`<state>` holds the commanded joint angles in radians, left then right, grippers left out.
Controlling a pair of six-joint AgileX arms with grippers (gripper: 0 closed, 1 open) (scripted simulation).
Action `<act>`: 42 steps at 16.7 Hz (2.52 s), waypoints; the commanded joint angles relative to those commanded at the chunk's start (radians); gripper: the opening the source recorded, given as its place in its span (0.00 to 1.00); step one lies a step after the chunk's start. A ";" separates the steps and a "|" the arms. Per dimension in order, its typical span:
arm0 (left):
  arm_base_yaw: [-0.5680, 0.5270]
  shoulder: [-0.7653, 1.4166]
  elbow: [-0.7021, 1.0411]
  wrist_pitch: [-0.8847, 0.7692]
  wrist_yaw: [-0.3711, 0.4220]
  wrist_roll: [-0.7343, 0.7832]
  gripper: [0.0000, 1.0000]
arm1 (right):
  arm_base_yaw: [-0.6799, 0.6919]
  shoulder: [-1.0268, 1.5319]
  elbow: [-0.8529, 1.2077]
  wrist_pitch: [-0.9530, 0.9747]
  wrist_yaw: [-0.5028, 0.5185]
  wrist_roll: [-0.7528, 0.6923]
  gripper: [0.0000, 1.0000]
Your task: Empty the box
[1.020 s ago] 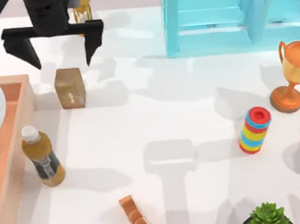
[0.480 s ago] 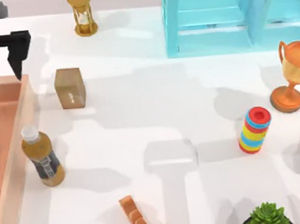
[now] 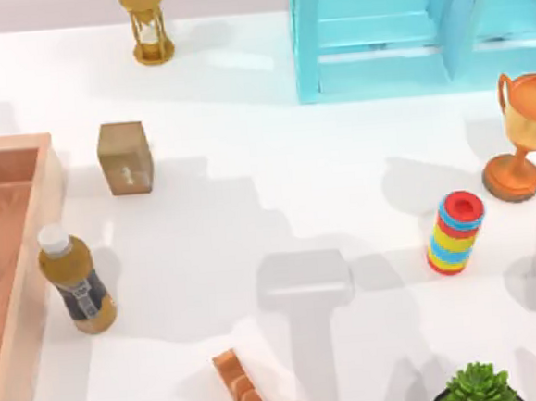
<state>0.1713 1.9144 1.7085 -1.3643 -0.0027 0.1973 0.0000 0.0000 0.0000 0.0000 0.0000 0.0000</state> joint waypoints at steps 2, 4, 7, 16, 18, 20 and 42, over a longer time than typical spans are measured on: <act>0.000 0.000 0.000 0.000 0.000 0.000 1.00 | 0.000 0.000 0.000 0.000 0.000 0.000 1.00; -0.004 0.003 0.002 -0.003 0.000 -0.001 1.00 | 0.000 0.000 0.000 0.000 0.000 0.000 1.00; -0.003 0.007 -0.031 0.037 0.000 -0.002 1.00 | 0.000 0.000 0.000 0.000 0.000 0.000 1.00; 0.004 0.059 -0.311 0.370 0.000 0.005 1.00 | 0.000 0.000 0.000 0.000 0.000 0.000 1.00; 0.004 0.061 -0.318 0.379 0.000 0.005 1.00 | 0.000 0.000 0.000 0.000 0.000 0.000 1.00; 0.004 0.061 -0.318 0.379 0.000 0.005 1.00 | 0.000 0.000 0.000 0.000 0.000 0.000 1.00; 0.003 0.057 -0.317 0.378 0.001 0.006 0.00 | 0.000 0.000 0.000 0.000 0.000 0.000 1.00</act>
<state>0.1743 1.9712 1.3912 -0.9858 -0.0022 0.2036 0.0000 0.0000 0.0000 0.0000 0.0000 0.0000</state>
